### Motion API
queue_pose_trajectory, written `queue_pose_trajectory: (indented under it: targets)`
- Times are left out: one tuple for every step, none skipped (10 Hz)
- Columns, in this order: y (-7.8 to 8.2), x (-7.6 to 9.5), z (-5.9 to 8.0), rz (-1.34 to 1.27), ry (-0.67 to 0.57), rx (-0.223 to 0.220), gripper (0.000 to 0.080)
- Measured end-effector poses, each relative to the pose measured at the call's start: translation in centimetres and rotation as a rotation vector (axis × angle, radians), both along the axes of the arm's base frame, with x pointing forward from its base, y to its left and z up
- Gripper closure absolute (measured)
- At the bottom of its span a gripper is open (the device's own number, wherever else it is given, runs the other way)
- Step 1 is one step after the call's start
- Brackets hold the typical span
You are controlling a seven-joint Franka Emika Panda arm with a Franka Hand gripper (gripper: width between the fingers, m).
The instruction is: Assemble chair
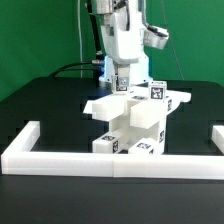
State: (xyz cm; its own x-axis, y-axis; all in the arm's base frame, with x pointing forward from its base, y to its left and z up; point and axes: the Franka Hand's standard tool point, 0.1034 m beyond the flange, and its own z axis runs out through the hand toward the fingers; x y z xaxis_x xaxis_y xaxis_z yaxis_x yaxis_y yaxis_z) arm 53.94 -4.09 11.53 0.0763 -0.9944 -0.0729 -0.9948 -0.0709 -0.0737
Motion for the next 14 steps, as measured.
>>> queue_pose_trajectory:
  targets:
    - [0.1, 0.0, 0.0, -0.083, 0.004, 0.013, 0.0512]
    - [0.3, 0.0, 0.0, -0.151, 0.007, 0.024, 0.0512]
    - [0.4, 0.1, 0.0, -0.204, 0.010, 0.033, 0.0512]
    - [0.5, 0.1, 0.0, -0.242, 0.013, 0.038, 0.0512]
    - [0.6, 0.1, 0.0, -0.304, 0.017, 0.049, 0.0512]
    - [0.6, 0.1, 0.0, -0.334, 0.019, 0.052, 0.0512]
    - [0.8, 0.1, 0.0, -0.406, 0.024, 0.065, 0.0512]
    - [0.9, 0.1, -0.1, -0.420, 0.027, 0.066, 0.0396]
    - [0.9, 0.1, -0.2, -0.382, 0.028, 0.063, 0.0262]
    - [1.1, 0.1, -0.2, -0.341, 0.032, 0.064, 0.0262]
    - [1.3, 0.2, -0.1, -0.323, 0.042, 0.069, 0.0173]
    - [1.5, 0.4, -0.1, -0.268, 0.037, 0.064, 0.0157]
    - [1.7, 0.4, -0.1, -0.163, 0.026, 0.057, 0.0157]
    - [1.8, 0.5, 0.0, -0.035, 0.012, 0.050, 0.0151]
